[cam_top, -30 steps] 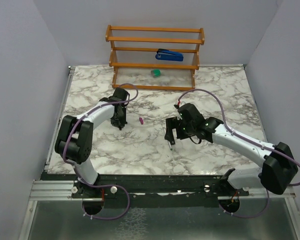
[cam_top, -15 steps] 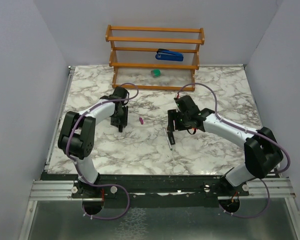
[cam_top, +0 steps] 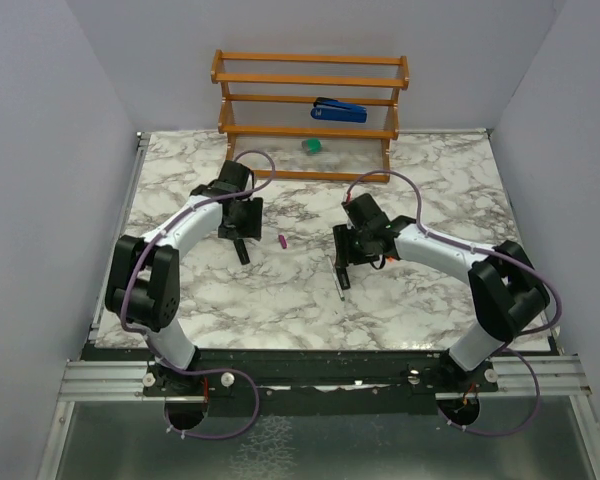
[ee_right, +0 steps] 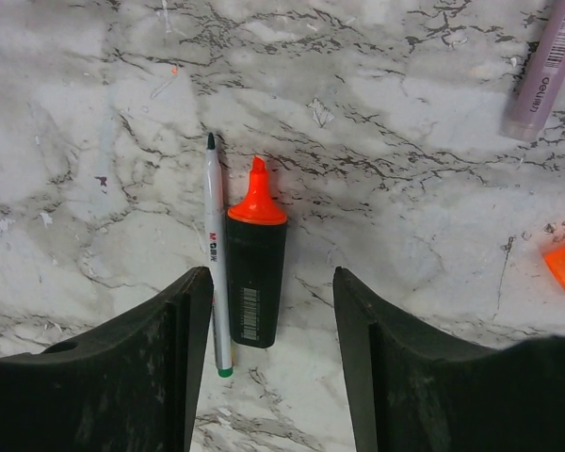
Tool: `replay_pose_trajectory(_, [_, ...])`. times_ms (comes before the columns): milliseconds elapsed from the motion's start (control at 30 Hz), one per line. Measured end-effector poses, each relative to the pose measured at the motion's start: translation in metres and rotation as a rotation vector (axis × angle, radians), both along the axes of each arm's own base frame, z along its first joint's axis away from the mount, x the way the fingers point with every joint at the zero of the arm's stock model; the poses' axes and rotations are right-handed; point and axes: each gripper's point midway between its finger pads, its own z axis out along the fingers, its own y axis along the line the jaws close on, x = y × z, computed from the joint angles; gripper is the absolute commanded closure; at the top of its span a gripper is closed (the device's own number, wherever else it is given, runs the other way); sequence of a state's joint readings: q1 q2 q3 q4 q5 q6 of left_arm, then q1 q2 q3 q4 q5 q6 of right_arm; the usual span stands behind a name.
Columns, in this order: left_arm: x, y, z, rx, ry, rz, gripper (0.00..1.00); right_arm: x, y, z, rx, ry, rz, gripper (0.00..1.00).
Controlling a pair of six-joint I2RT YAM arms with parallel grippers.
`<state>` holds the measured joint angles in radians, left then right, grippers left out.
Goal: Insert the pens into the pen caps
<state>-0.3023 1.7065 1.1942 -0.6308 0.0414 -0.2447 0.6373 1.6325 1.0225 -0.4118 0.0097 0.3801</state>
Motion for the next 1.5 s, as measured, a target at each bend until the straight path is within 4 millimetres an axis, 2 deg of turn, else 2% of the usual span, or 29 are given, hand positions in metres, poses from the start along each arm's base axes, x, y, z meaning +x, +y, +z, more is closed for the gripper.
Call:
replay_pose_trajectory(133, [0.008,-0.006,0.027,-0.042,-0.071,-0.011,0.37,-0.002,-0.001,-0.008,-0.013,0.018,0.000,0.44])
replay_pose_trajectory(300, [0.009,-0.009,0.042,-0.064,-0.111,-0.019,0.37,-0.002,-0.003,-0.019,-0.030,0.041,-0.002,0.47])
replay_pose_trajectory(467, [0.008,-0.010,0.049,-0.077,-0.127,-0.023,0.37,-0.003,-0.003,-0.030,-0.045,0.063,-0.002,0.50])
replay_pose_trajectory(667, [0.007,-0.010,0.059,-0.090,-0.152,-0.026,0.37,0.003,0.001,-0.031,-0.040,0.056,-0.002,0.55])
replay_pose_trajectory(767, [0.005,-0.009,0.059,-0.090,-0.154,-0.029,0.37,0.006,0.003,-0.031,-0.039,0.053,-0.002,0.56])
replay_pose_trajectory(900, [0.002,-0.006,0.057,-0.086,-0.148,-0.031,0.37,0.008,0.004,-0.031,-0.043,0.050,-0.002,0.62])
replay_pose_trajectory(1167, [-0.002,-0.004,0.059,-0.089,-0.155,-0.036,0.37,0.011,-0.001,-0.032,-0.067,0.032,-0.007,0.63])
replay_pose_trajectory(1233, [-0.003,-0.004,0.061,-0.094,-0.157,-0.038,0.38,0.011,-0.002,-0.033,-0.072,0.027,-0.009,0.73])
replay_pose_trajectory(1300, [-0.004,-0.004,0.063,-0.099,-0.162,-0.040,0.38,0.011,-0.005,-0.033,-0.078,0.020,-0.015,0.89])
replay_pose_trajectory(1367, [-0.005,-0.005,0.066,-0.106,-0.167,-0.043,0.39,0.010,-0.007,-0.033,-0.087,0.015,-0.014,0.98])
replay_pose_trajectory(1500, [-0.011,-0.009,0.074,-0.139,-0.188,-0.055,0.40,0.011,-0.008,-0.033,-0.087,0.008,-0.017,1.00])
